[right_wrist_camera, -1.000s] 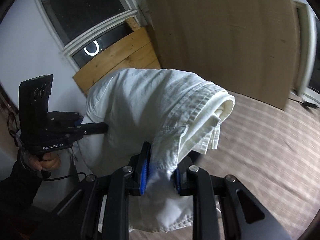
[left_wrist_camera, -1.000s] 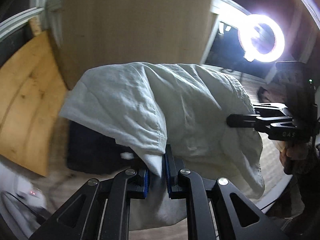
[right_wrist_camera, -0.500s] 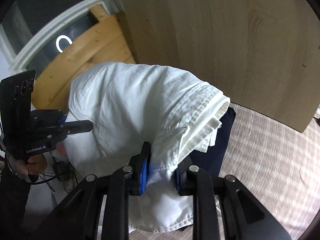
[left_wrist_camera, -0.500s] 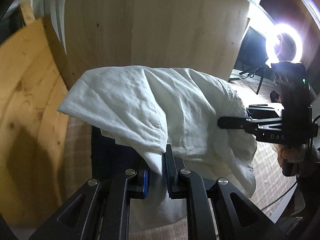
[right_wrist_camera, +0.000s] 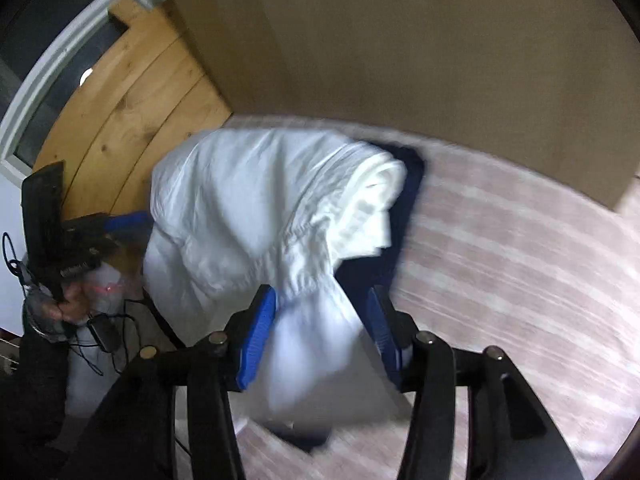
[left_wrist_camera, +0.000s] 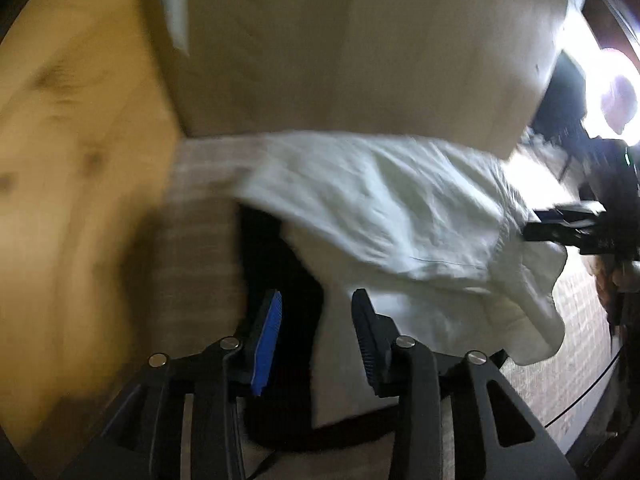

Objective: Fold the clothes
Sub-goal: 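Lift and carry the folded shirt with both grippers toward the dark garment stack, then lower the folded shirt onto the dark stack and open both grippers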

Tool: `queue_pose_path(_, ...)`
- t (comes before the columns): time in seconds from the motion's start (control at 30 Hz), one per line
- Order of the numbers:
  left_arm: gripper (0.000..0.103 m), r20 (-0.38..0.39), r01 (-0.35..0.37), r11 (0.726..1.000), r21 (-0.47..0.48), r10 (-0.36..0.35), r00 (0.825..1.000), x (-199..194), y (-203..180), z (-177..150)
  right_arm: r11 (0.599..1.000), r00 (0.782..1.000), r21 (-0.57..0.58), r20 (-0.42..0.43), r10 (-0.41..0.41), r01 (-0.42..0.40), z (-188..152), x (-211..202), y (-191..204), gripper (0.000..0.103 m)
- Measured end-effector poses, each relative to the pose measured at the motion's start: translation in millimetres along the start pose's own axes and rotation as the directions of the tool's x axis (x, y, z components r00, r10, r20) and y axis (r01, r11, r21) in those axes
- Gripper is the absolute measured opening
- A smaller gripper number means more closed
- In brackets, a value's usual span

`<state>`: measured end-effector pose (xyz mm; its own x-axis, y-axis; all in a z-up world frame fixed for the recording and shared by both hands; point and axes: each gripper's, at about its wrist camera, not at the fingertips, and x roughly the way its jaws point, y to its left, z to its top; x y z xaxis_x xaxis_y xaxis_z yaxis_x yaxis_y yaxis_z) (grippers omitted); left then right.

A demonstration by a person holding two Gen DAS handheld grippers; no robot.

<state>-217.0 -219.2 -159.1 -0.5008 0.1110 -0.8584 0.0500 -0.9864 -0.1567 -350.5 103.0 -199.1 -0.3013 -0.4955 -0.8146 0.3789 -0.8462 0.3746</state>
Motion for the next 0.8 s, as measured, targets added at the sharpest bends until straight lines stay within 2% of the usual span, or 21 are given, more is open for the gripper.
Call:
queue_pose_path(0.1, 0.031, 0.005, 0.009, 1.000, 0.007, -0.009, 1.000, 8, -4, 12, 1.000, 0.995, -0.015, 0.099, -0.007, 0.008, 4, -27, 11, 0.048)
queue_pose_path(0.2, 0.032, -0.005, 0.026, 0.999, 0.020, -0.026, 1.000, 24, -12, 25, 0.998, 0.989, -0.055, 0.146, 0.015, -0.007, 24, -24, 33, 0.048)
queue_pose_path(0.3, 0.032, -0.015, 0.043, 0.999, 0.033, -0.042, 0.999, 39, -19, 38, 0.997, 0.991, -0.074, 0.133, 0.015, -0.005, 39, -1, 46, 0.048)
queue_pose_path(0.4, 0.032, -0.024, 0.060, 0.997, 0.046, -0.059, 0.998, 54, -26, 51, 0.994, 0.995, -0.100, 0.085, -0.045, 0.053, 40, 33, 44, 0.048)
queue_pose_path(0.43, 0.036, -0.046, 0.053, 0.997, 0.053, -0.050, 0.998, 66, -24, 45, 0.992, 0.996, -0.105, 0.064, -0.064, 0.071, 36, 46, 40, 0.048)
queue_pose_path(0.5, 0.040, -0.064, 0.076, 0.996, 0.054, -0.072, 0.995, 80, -15, 25, 0.995, 0.999, -0.094, 0.031, -0.035, 0.038, 26, 62, 26, 0.046)
queue_pose_path(0.57, 0.042, -0.061, 0.101, 0.995, 0.010, -0.100, 0.993, 75, -5, 19, 0.999, 0.999, -0.044, 0.039, 0.013, -0.011, 22, 56, 14, 0.046)
queue_pose_path(0.63, 0.037, -0.050, 0.078, 0.997, -0.013, -0.079, 0.996, 61, 0, 22, 1.000, 0.997, -0.019, 0.071, 0.006, -0.004, 25, 38, 13, 0.048)
queue_pose_path(0.73, 0.037, 0.018, 0.058, 0.998, 0.001, -0.058, 0.998, 33, -3, 32, 0.999, 0.989, -0.043, 0.146, -0.018, 0.024, 34, 7, 22, 0.048)
queue_pose_path(0.77, 0.037, 0.042, 0.063, 0.998, 0.007, -0.063, 0.997, 24, -6, 36, 0.998, 0.987, -0.056, 0.158, -0.018, 0.028, 37, 2, 27, 0.050)
queue_pose_path(0.8, 0.037, 0.061, 0.070, 0.997, 0.014, -0.071, 0.996, 18, -9, 39, 0.997, 0.987, -0.072, 0.162, -0.015, 0.027, 42, 0, 33, 0.058)
